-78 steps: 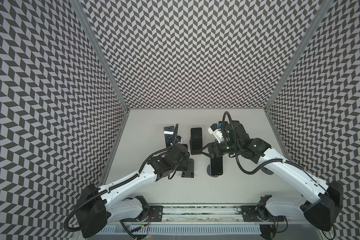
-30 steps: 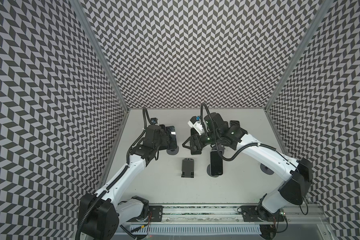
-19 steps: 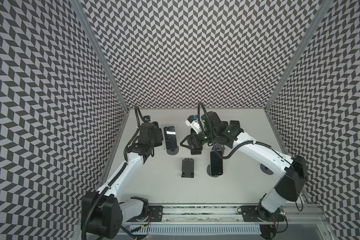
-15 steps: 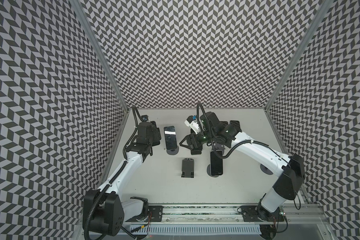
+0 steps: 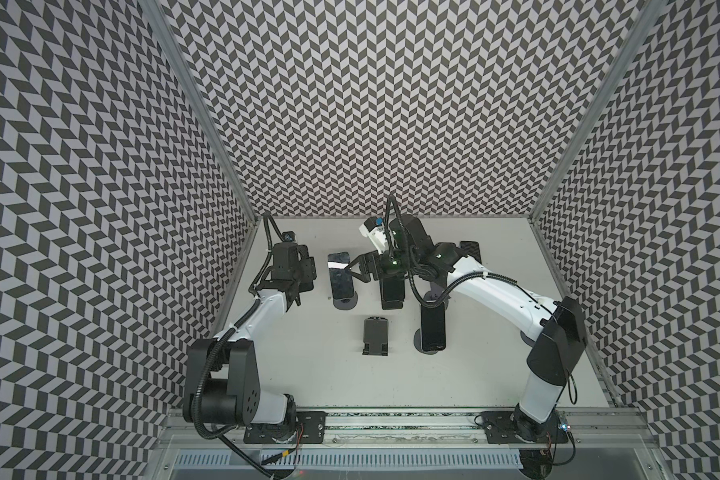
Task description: Remove the phone from the phone stand
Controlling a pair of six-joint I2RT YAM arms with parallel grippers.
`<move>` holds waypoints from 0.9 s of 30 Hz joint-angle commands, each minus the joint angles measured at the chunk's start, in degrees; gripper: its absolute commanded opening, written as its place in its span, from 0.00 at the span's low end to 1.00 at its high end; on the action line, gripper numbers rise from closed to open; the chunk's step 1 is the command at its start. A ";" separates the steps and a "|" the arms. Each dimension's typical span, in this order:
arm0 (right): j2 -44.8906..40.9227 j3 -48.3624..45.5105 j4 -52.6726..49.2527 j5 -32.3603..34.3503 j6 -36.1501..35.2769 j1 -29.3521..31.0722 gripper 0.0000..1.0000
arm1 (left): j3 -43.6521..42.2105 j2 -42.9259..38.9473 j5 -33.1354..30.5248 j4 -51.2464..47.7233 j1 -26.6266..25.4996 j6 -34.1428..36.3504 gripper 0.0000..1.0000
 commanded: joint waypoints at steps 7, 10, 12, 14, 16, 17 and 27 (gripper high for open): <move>4.18 4.83 0.11 1.07 -0.77 2.29 0.78 | 8.39 6.75 3.59 1.27 4.71 7.53 0.68; 4.49 6.19 -0.93 1.82 -1.92 2.36 0.78 | 9.89 8.58 5.03 0.24 6.33 8.97 0.67; 4.87 7.44 -2.13 2.57 -2.78 2.37 0.78 | 11.54 10.38 6.41 -1.65 7.52 10.38 0.67; 5.10 8.34 -2.80 2.99 -3.36 2.36 0.78 | 13.16 12.20 8.32 -3.42 8.53 11.95 0.67; 5.37 9.32 -3.50 3.02 -3.56 2.43 0.78 | 14.62 13.99 9.48 -4.94 9.28 13.76 0.67; 5.46 9.78 -3.72 3.12 -3.60 2.43 0.78 | 15.39 14.83 9.66 -5.68 9.63 14.60 0.67; 5.38 10.57 -5.24 2.82 -4.56 2.43 0.77 | 23.24 21.91 13.78 -9.96 13.97 16.62 0.67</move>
